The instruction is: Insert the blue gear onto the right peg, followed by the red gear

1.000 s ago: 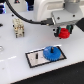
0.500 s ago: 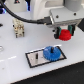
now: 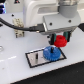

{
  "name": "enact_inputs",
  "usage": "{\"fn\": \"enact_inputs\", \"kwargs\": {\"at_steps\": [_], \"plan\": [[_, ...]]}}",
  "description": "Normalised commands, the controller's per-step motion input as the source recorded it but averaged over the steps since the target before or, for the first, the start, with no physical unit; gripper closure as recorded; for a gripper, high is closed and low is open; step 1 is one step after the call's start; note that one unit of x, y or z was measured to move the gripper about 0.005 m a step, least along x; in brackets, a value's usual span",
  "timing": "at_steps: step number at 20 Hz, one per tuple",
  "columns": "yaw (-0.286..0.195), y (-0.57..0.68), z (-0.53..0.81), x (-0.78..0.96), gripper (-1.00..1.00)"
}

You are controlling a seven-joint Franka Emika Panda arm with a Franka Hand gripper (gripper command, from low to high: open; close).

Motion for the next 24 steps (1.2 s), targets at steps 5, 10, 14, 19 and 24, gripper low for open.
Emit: {"fn": "enact_inputs", "kwargs": {"at_steps": [5, 10, 14, 19, 24], "plan": [[0.000, -0.21, -0.13, 0.11, 1.00], [0.000, -0.20, -0.20, 0.11, 1.00], [0.000, -0.09, -0.05, 0.07, 1.00], [0.000, -0.09, 0.24, 0.04, 1.00], [0.000, -0.10, -0.09, 0.12, 1.00]]}}
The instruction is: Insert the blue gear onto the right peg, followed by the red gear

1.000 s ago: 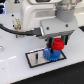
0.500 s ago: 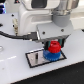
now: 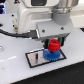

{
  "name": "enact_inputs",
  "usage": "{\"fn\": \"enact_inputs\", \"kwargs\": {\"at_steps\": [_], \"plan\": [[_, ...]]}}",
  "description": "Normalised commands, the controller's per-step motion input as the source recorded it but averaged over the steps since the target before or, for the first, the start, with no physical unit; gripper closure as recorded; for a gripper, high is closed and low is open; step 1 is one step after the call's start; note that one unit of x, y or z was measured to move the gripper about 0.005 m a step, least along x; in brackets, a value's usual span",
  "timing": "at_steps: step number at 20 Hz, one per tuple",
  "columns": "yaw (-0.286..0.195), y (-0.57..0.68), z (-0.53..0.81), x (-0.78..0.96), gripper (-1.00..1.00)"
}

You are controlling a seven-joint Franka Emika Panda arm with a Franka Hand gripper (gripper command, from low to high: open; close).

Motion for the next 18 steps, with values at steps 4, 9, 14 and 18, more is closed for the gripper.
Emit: {"fn": "enact_inputs", "kwargs": {"at_steps": [4, 9, 14, 18], "plan": [[0.000, -0.12, -0.09, 0.19, 1.00], [0.000, -0.12, 0.00, 0.23, 1.00], [0.000, -0.07, -0.03, 0.15, 1.00], [0.000, -0.06, -0.19, 0.15, 1.00]]}}
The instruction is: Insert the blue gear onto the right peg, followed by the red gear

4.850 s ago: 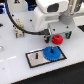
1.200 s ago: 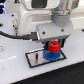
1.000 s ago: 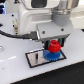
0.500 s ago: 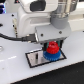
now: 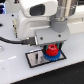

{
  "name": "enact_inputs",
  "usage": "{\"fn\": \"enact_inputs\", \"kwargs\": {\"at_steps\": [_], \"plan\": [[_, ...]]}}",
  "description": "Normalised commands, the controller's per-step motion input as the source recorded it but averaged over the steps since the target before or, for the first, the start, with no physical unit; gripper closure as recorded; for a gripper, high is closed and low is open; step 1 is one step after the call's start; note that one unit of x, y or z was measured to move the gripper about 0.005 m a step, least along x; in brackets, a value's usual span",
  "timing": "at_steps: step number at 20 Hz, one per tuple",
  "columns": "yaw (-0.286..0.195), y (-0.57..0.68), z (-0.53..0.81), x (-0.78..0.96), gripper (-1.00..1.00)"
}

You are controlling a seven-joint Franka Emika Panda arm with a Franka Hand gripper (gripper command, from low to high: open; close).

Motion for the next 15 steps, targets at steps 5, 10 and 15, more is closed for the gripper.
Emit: {"fn": "enact_inputs", "kwargs": {"at_steps": [5, 10, 15], "plan": [[0.000, -0.03, -0.12, 0.11, -1.00], [0.000, 0.05, 0.27, 0.01, -1.00], [0.000, 0.05, 0.65, 0.00, -1.00]]}}
